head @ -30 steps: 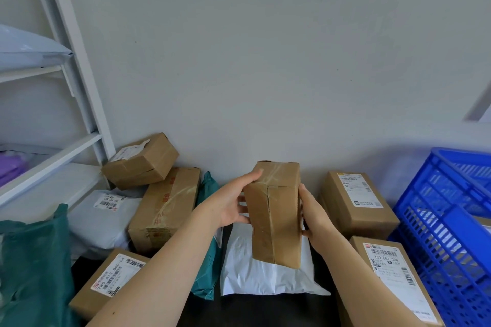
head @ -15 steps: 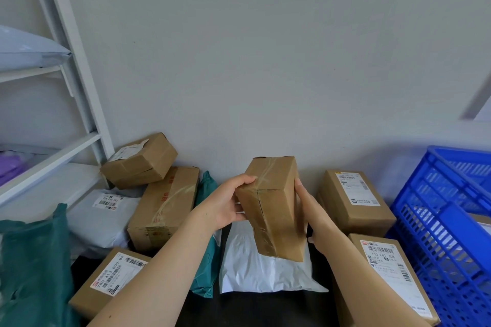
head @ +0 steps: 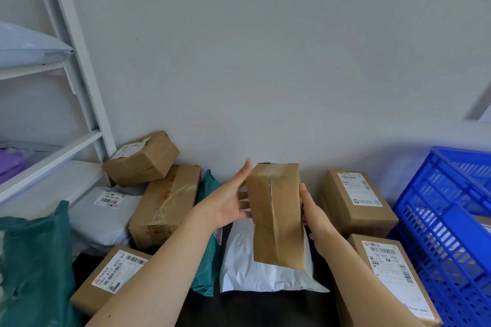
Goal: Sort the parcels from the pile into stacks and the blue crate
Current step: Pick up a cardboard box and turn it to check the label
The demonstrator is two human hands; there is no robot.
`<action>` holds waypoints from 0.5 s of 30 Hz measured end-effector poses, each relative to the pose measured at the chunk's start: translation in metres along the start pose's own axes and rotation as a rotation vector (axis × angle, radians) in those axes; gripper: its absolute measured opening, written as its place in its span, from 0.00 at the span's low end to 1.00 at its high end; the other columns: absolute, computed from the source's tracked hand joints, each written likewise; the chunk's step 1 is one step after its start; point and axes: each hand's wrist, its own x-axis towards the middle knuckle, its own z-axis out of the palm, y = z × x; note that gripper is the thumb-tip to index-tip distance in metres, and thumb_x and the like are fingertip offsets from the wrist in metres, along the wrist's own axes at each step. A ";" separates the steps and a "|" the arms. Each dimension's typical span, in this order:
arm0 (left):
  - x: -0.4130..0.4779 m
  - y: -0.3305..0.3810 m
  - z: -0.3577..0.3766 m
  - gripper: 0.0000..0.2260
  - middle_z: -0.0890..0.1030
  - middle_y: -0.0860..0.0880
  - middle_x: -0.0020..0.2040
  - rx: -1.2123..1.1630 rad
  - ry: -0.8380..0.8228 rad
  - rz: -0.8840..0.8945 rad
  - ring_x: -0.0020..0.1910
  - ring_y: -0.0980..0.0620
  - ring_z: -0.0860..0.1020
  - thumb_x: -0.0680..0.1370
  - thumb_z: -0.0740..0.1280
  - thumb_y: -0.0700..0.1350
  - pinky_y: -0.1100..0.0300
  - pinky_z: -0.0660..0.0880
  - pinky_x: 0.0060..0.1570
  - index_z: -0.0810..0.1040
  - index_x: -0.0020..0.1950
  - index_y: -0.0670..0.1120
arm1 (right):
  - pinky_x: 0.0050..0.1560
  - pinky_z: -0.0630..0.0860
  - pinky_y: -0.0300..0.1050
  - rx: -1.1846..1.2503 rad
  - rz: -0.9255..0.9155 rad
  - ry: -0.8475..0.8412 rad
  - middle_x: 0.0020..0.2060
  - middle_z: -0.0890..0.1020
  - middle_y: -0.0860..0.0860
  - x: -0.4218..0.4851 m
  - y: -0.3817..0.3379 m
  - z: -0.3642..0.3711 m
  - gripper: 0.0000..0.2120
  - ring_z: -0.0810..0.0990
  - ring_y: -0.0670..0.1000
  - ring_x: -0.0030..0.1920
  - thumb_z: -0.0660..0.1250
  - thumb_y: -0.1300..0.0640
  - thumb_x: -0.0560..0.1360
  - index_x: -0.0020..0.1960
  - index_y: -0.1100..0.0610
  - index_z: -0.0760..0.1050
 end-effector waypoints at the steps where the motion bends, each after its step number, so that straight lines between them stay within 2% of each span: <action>1: -0.001 -0.001 0.000 0.40 0.81 0.43 0.58 0.047 -0.031 0.023 0.59 0.44 0.79 0.57 0.76 0.66 0.49 0.78 0.56 0.76 0.64 0.47 | 0.70 0.60 0.54 -0.007 0.003 -0.001 0.71 0.70 0.55 0.001 0.000 0.000 0.35 0.68 0.57 0.70 0.46 0.32 0.78 0.73 0.55 0.66; 3: -0.001 -0.004 0.001 0.37 0.81 0.45 0.59 0.142 -0.070 0.062 0.60 0.46 0.79 0.61 0.80 0.54 0.52 0.77 0.58 0.73 0.67 0.48 | 0.70 0.60 0.55 -0.003 0.015 0.002 0.71 0.70 0.56 0.004 0.001 0.000 0.36 0.68 0.57 0.70 0.45 0.32 0.78 0.74 0.56 0.66; 5: 0.000 -0.006 0.004 0.32 0.82 0.46 0.58 0.201 -0.014 0.086 0.58 0.48 0.80 0.68 0.77 0.41 0.53 0.76 0.60 0.69 0.70 0.48 | 0.71 0.60 0.55 0.007 0.024 -0.009 0.71 0.69 0.56 0.008 0.001 -0.001 0.36 0.68 0.57 0.70 0.45 0.32 0.78 0.74 0.56 0.65; 6: 0.001 -0.006 0.004 0.31 0.81 0.46 0.58 0.205 0.023 0.094 0.58 0.49 0.80 0.70 0.75 0.39 0.52 0.75 0.61 0.68 0.71 0.48 | 0.71 0.60 0.56 0.021 0.028 -0.023 0.71 0.70 0.56 0.008 0.000 -0.002 0.37 0.68 0.57 0.70 0.45 0.31 0.77 0.73 0.54 0.66; 8: 0.004 -0.005 0.005 0.29 0.81 0.47 0.59 0.182 0.083 0.102 0.58 0.49 0.80 0.71 0.75 0.41 0.51 0.75 0.62 0.68 0.71 0.48 | 0.72 0.62 0.58 0.071 0.033 -0.043 0.68 0.74 0.53 0.009 0.002 -0.002 0.39 0.71 0.56 0.68 0.49 0.25 0.72 0.71 0.50 0.70; 11: 0.009 -0.005 0.004 0.25 0.81 0.47 0.59 0.174 0.146 0.107 0.58 0.49 0.80 0.73 0.73 0.47 0.52 0.76 0.60 0.71 0.69 0.46 | 0.67 0.68 0.60 0.153 -0.012 -0.137 0.61 0.80 0.49 0.010 0.006 -0.003 0.43 0.77 0.54 0.62 0.57 0.18 0.61 0.67 0.44 0.73; 13: 0.009 -0.003 0.004 0.20 0.81 0.47 0.57 0.180 0.165 0.111 0.57 0.50 0.80 0.75 0.71 0.48 0.54 0.77 0.57 0.74 0.65 0.46 | 0.65 0.71 0.59 0.168 -0.033 -0.208 0.60 0.81 0.50 0.009 0.006 -0.005 0.42 0.79 0.54 0.61 0.64 0.20 0.58 0.66 0.41 0.73; 15: 0.009 -0.001 0.004 0.18 0.81 0.47 0.57 0.168 0.198 0.110 0.56 0.49 0.79 0.76 0.70 0.49 0.56 0.78 0.55 0.75 0.63 0.45 | 0.63 0.72 0.57 0.153 -0.036 -0.248 0.62 0.78 0.51 0.003 0.002 -0.006 0.37 0.77 0.55 0.61 0.67 0.27 0.63 0.68 0.43 0.69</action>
